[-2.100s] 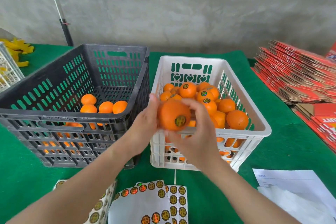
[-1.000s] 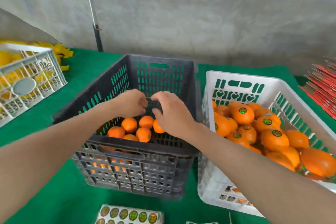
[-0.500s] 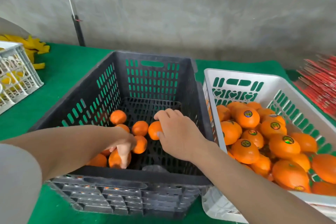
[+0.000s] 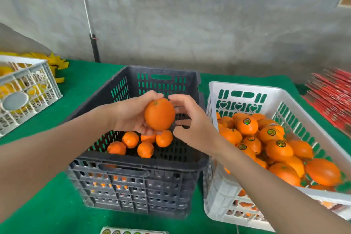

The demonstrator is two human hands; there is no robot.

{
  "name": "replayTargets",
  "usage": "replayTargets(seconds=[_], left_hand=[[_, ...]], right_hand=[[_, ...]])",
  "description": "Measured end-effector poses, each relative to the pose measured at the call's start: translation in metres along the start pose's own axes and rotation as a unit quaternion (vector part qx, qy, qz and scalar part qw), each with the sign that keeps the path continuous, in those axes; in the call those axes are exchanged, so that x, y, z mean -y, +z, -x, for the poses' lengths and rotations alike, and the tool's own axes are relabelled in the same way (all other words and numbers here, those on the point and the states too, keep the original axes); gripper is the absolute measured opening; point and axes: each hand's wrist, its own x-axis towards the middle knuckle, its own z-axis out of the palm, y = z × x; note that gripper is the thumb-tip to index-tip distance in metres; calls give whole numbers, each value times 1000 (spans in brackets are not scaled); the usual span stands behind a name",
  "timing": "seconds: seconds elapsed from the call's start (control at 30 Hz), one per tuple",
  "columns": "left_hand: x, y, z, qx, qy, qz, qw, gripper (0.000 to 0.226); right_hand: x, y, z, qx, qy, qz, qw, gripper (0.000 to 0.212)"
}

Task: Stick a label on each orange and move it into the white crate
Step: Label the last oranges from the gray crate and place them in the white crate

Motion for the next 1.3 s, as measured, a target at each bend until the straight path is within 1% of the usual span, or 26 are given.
replayTargets(seconds=[0.07,0.13,0.2,0.23,0.3,0.37,0.43,0.5,0.53,0.6,0.63,0.7,0.73,0.77,0.83,0.87,0.9,0.93,0.97,1.03,1.1,1.17,1.23,1.3], left_hand=[[-1,22,14,3,2,-12,1000,68],[-4,49,27,-4,2,-18,1000,83],[-2,72,36,27,21,-39,999,97],[0,83,43,51,34,-42,997,98],[9,102,54,100,68,-43,992,92],[26,122,62,116,107,-57,986,85],[46,145,62,67,131,-69,987,80],[70,167,58,-11,140,-63,988,74],[82,175,57,-42,137,-60,988,74],[105,186,54,-75,111,-42,990,78],[116,190,52,-83,91,-30,992,81],[134,194,48,-100,48,6,994,87],[142,195,45,-108,28,29,993,89],[148,196,43,-113,12,54,992,90],[157,198,38,-116,-4,103,988,92],[161,199,36,-117,-6,124,985,91],[165,200,33,-117,-8,145,982,88],[168,200,31,-117,-9,166,979,82],[172,201,29,-117,-10,186,975,75],[179,201,26,-122,-17,209,970,65],[187,200,23,-131,-26,204,970,63],[193,200,21,-140,-30,173,974,69],[196,197,22,-131,-28,108,985,73],[196,192,24,-91,-33,24,995,75]], right_hand=[[9,-6,17,9,-15,10,1000,67],[16,-12,35,-34,-17,1,999,66],[21,-20,56,-73,-9,-34,997,61],[21,-25,67,-79,-1,-57,995,60],[18,-34,90,-68,27,-97,993,58],[14,-41,113,-46,50,-112,991,58],[8,-45,133,-34,70,-110,991,55],[-1,-46,154,-19,94,-117,988,54],[-6,-46,164,-7,109,-125,986,55],[-24,-46,183,26,146,-129,980,56],[-36,-46,191,42,168,-112,979,53],[-65,-45,203,86,228,-23,970,34],[-82,-42,208,128,263,51,955,22],[-96,-37,212,175,292,114,933,19],[-122,-21,219,251,322,200,891,25],[-131,-14,220,273,326,229,876,30],[-136,-7,221,286,331,251,863,45],[-143,-1,219,290,325,268,859,56],[-145,5,218,295,321,282,855,61],[-148,15,214,302,298,318,848,60],[-150,20,213,291,286,326,853,57],[-149,22,214,254,271,329,868,48],[-145,20,213,203,239,318,895,31],[-141,13,213,146,230,251,929,19]])
